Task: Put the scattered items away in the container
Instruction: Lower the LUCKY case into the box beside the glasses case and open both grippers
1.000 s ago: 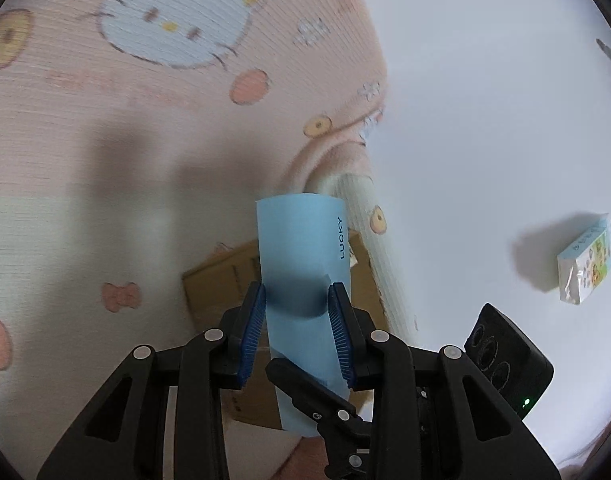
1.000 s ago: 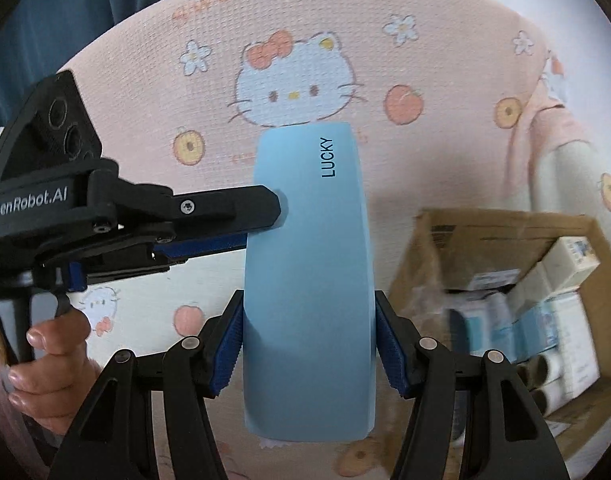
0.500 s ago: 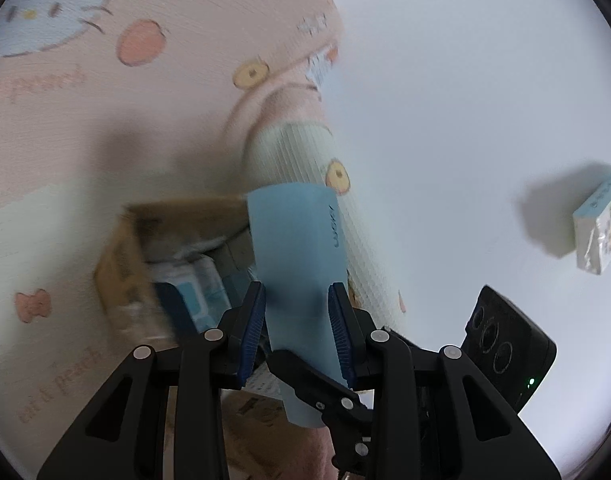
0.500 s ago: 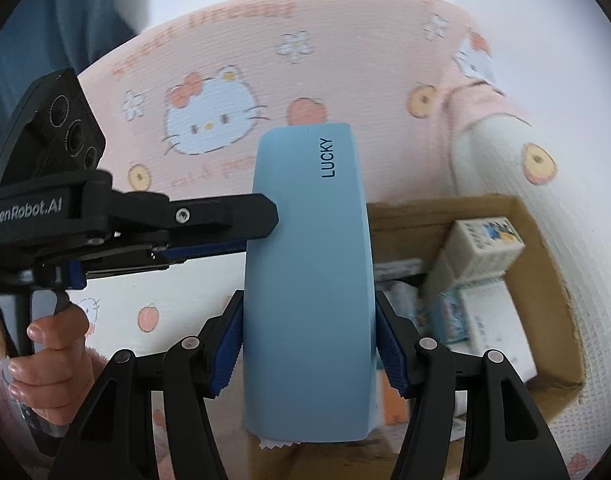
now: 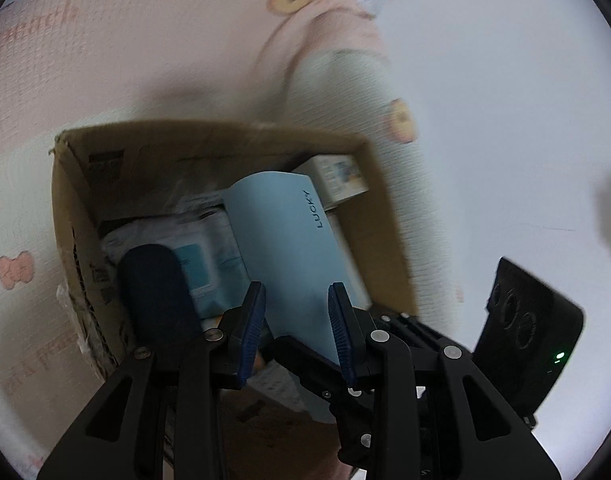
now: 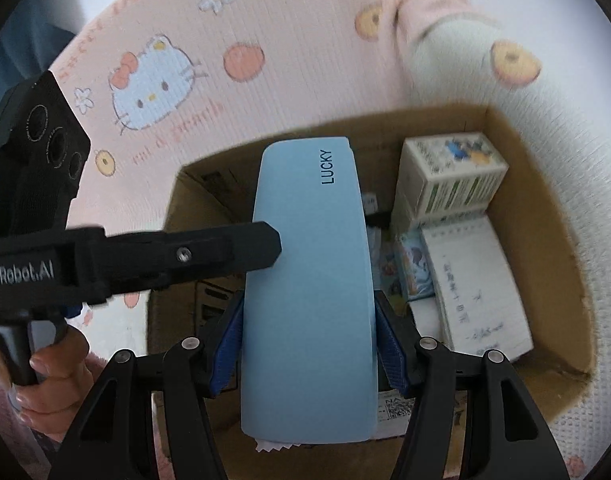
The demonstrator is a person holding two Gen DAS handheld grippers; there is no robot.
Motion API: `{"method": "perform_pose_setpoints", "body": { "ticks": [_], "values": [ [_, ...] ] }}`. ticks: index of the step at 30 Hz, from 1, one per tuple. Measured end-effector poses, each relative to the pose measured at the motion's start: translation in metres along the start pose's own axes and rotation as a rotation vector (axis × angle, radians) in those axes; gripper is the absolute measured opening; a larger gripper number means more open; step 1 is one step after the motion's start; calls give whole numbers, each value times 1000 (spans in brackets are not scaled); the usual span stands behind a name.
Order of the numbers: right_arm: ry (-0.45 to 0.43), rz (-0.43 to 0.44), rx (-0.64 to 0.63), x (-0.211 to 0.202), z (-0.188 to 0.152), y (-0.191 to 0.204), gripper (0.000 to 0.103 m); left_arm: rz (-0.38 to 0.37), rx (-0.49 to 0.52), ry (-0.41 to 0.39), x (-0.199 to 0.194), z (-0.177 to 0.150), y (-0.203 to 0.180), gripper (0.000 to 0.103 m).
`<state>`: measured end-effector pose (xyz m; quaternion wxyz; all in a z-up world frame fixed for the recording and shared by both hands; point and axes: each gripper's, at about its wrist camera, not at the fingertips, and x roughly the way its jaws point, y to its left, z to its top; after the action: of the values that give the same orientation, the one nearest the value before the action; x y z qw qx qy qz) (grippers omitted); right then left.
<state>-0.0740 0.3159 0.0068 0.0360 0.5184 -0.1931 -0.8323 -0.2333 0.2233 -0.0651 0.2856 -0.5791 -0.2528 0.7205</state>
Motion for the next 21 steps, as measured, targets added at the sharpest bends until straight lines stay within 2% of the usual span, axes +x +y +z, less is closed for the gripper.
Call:
{"method": "perform_pose_setpoints", "body": {
  "ticks": [3,6,8,12,17,21],
  "values": [
    [69,31,11,17,5,-8,58,82,-4,58,16,2,0,36],
    [129,45,8,32,8,-15,58,81,-10,98,25,3,3,36],
    [168,41,1,41,9,-19,58,79,-25,102,25,4,3,36],
    [240,23,-29,55,12,-21,58,127,-35,110,33,9,5,36],
    [327,-14,-80,70,16,-19,58,224,-3,131,46,11,-1,36],
    [377,-35,-77,81,22,-26,58,240,-9,136,53,16,3,35]
  ]
}}
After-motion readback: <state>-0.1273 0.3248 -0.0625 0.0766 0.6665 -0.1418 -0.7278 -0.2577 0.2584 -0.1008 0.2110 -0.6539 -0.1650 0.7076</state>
